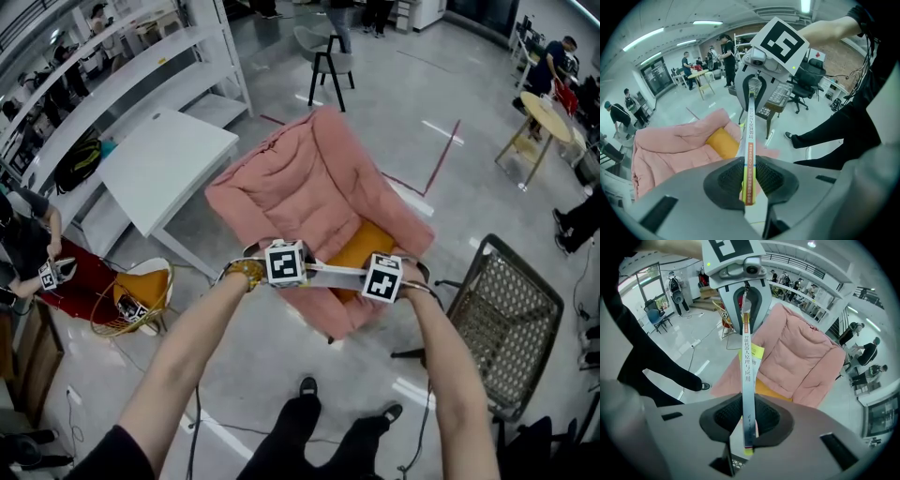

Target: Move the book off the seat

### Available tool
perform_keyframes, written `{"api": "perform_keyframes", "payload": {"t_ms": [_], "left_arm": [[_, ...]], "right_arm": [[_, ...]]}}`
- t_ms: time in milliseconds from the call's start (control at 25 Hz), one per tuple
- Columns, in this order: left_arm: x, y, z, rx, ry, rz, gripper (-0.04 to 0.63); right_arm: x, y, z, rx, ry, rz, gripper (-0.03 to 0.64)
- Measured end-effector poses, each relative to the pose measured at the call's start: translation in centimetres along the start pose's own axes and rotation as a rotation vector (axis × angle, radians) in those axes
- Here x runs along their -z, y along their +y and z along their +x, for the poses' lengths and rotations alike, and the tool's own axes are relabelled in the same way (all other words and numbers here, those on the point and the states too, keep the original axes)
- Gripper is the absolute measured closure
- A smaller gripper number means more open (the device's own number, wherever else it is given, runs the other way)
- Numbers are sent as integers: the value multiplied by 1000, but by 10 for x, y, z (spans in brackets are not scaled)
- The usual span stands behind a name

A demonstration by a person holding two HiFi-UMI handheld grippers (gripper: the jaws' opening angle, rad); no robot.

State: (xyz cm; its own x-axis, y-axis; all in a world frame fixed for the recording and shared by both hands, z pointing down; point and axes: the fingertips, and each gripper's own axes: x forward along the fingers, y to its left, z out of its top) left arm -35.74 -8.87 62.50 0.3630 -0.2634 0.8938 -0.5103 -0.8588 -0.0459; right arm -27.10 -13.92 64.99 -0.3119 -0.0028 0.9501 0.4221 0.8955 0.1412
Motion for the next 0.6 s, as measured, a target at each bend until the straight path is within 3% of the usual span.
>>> {"api": "perform_keyframes", "payload": {"t_ms": [600], "left_arm": [[-57,9,5,10,4,65,523]], "right_arm": [[46,-10,-34,27,6,53,545]]}}
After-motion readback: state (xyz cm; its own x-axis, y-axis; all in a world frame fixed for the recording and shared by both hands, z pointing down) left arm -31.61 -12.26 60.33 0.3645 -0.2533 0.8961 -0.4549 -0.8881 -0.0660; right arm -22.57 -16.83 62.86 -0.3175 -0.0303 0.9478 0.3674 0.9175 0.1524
